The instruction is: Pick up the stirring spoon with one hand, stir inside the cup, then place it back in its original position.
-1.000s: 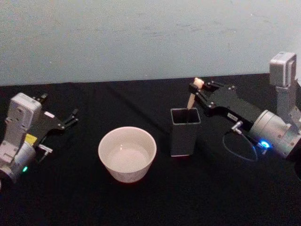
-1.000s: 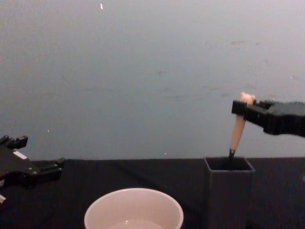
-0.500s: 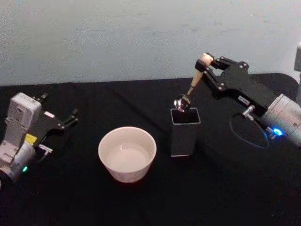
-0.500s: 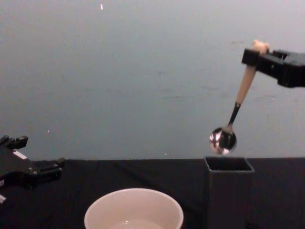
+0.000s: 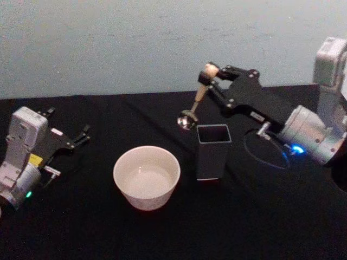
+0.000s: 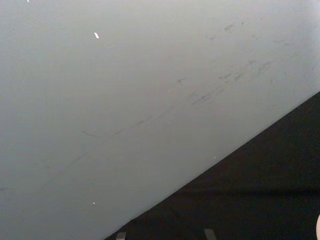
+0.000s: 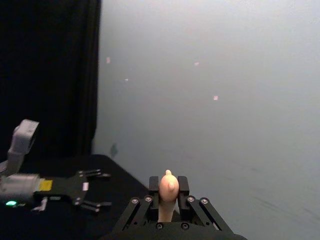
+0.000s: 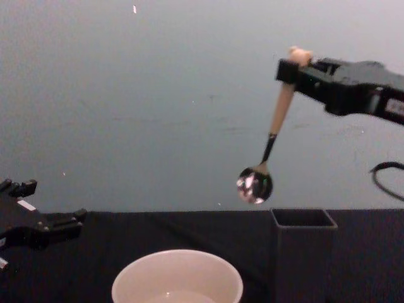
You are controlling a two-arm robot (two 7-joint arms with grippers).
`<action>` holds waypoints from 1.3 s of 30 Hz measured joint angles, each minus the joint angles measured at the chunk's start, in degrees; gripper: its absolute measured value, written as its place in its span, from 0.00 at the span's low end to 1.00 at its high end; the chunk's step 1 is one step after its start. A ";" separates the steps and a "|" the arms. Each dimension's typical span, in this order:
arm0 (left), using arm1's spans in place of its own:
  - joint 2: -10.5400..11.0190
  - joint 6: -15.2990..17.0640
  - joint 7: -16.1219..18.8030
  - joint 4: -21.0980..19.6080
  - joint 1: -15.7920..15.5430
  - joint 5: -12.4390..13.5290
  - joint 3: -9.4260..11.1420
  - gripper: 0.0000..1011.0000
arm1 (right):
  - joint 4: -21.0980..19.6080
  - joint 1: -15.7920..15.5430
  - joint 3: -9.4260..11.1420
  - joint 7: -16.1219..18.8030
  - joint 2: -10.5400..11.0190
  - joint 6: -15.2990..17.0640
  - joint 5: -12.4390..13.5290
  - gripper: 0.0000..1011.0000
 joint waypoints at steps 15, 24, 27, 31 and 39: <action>0.00 0.00 0.00 0.00 0.00 0.00 0.00 0.99 | 6.44 4.07 -6.70 4.98 -3.01 -3.81 -2.97 0.21; 0.00 0.00 0.00 0.00 0.00 0.00 0.00 0.99 | 11.98 5.82 -9.17 6.79 -5.48 -7.74 -4.66 0.21; 0.00 0.00 0.00 0.00 0.00 0.00 0.00 0.99 | 13.90 6.31 -9.79 7.37 -6.36 -8.92 -5.06 0.21; 0.00 0.00 0.00 0.00 0.00 0.00 0.00 0.99 | 16.75 7.12 -10.82 7.99 -7.54 -9.95 -5.94 0.21; 0.00 0.00 0.00 0.00 0.00 0.00 0.00 0.99 | 20.18 7.97 -12.00 8.31 -9.01 -10.96 -7.43 0.21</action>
